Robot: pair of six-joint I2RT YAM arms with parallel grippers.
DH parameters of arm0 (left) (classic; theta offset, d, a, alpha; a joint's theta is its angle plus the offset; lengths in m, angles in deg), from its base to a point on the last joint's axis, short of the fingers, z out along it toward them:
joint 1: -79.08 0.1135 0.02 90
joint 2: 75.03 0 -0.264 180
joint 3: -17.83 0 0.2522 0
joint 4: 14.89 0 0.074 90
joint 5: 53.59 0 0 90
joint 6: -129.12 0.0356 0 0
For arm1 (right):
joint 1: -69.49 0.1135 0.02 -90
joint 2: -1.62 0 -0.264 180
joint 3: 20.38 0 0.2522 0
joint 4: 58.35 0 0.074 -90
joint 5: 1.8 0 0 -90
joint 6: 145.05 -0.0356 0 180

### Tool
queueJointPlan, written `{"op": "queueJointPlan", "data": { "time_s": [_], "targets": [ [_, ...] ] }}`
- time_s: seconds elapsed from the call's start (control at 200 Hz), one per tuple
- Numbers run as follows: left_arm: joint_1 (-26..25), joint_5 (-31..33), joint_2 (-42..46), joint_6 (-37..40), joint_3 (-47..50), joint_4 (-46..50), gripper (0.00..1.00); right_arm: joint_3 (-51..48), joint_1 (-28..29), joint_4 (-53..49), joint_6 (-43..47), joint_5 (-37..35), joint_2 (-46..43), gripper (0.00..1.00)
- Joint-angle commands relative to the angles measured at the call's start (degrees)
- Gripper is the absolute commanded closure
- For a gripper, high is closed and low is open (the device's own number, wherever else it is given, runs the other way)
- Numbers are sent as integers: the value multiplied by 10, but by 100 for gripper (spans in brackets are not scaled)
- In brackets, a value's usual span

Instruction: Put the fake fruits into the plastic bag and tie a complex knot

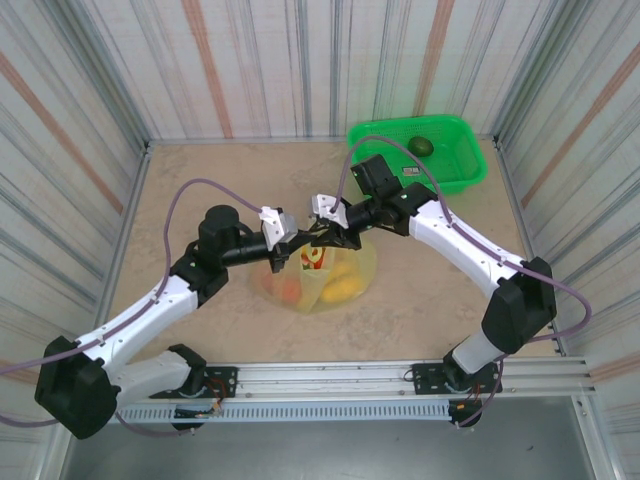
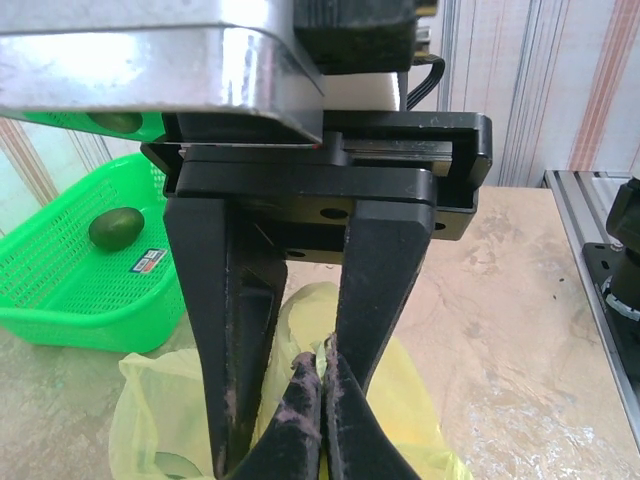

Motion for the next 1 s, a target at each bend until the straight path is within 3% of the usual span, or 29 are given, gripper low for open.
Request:
{"op": "queueJointPlan", "data": {
  "time_s": [0.0,0.095,0.205,0.266,0.516,0.586,0.691,0.822,0.997],
  "targets": [
    [-1,-10,15,11,5,-8,100,16,5,-29,1,18,9,79],
    [0,-7,16,12,5,-6,100,12,5,-33,-1,25,7,91],
    [0,1,15,15,5,-3,100,7,7,-37,-4,23,2,93],
    [0,5,15,15,3,0,100,5,7,-38,-2,22,-2,100],
    [-1,27,27,12,6,3,100,-12,1,-26,1,14,-28,100],
    [-1,35,29,9,6,7,89,-15,1,-24,4,10,-36,100],
    [-1,43,40,7,6,9,80,-21,2,-16,12,-6,-47,100],
    [-2,47,47,7,7,15,70,-39,20,7,45,-85,-65,100],
    [-3,53,65,1,3,17,59,-92,52,103,104,-260,-92,100]
  ]
}}
